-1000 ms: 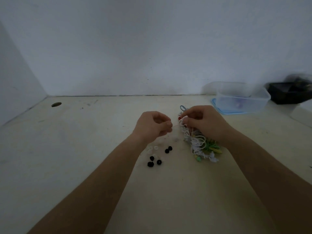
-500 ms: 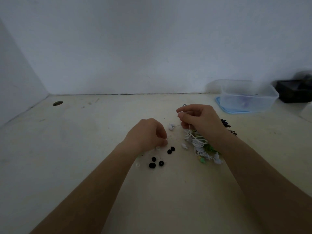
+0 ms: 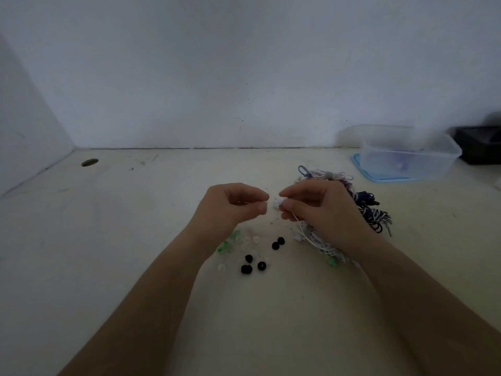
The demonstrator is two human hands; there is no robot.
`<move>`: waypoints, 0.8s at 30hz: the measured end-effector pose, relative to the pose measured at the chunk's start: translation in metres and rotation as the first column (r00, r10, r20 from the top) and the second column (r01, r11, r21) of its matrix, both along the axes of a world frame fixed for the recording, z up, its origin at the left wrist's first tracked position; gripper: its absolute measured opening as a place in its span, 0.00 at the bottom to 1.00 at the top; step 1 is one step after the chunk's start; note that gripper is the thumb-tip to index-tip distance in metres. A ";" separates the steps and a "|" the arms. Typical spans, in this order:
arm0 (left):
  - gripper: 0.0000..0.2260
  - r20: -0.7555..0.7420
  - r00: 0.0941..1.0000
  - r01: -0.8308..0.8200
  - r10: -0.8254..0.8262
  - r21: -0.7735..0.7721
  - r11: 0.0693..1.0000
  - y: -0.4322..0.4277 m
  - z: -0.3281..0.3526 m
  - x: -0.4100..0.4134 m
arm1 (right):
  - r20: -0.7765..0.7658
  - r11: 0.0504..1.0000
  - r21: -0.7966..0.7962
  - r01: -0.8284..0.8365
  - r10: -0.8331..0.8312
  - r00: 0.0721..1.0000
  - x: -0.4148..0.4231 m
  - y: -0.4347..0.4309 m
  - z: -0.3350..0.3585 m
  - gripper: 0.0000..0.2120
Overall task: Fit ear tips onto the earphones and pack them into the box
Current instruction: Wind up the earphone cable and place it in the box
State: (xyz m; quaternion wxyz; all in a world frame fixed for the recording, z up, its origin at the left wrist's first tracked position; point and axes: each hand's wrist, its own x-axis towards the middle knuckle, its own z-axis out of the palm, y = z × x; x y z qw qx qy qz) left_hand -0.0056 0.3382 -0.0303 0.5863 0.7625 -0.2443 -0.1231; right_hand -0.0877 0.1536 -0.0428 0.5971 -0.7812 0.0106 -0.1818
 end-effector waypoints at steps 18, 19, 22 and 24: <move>0.08 -0.323 0.926 0.086 -0.196 -0.324 0.942 -0.007 -0.006 0.001 | 0.057 0.999 -0.042 -0.013 0.016 0.998 -0.001 0.000 -0.002 0.03; 0.08 -0.322 0.926 0.087 -0.196 -0.324 0.942 -0.007 -0.006 0.001 | 0.057 0.999 -0.040 -0.012 0.014 0.998 -0.001 -0.001 -0.003 0.03; 0.08 -0.310 0.930 0.093 -0.197 -0.320 0.943 -0.007 -0.006 0.000 | 0.054 0.999 -0.044 -0.013 0.015 0.998 -0.001 -0.001 -0.003 0.04; 0.08 -0.307 0.930 0.098 -0.203 -0.326 0.940 -0.007 -0.007 0.001 | 0.054 0.999 -0.045 -0.013 0.015 0.998 -0.002 -0.001 -0.003 0.04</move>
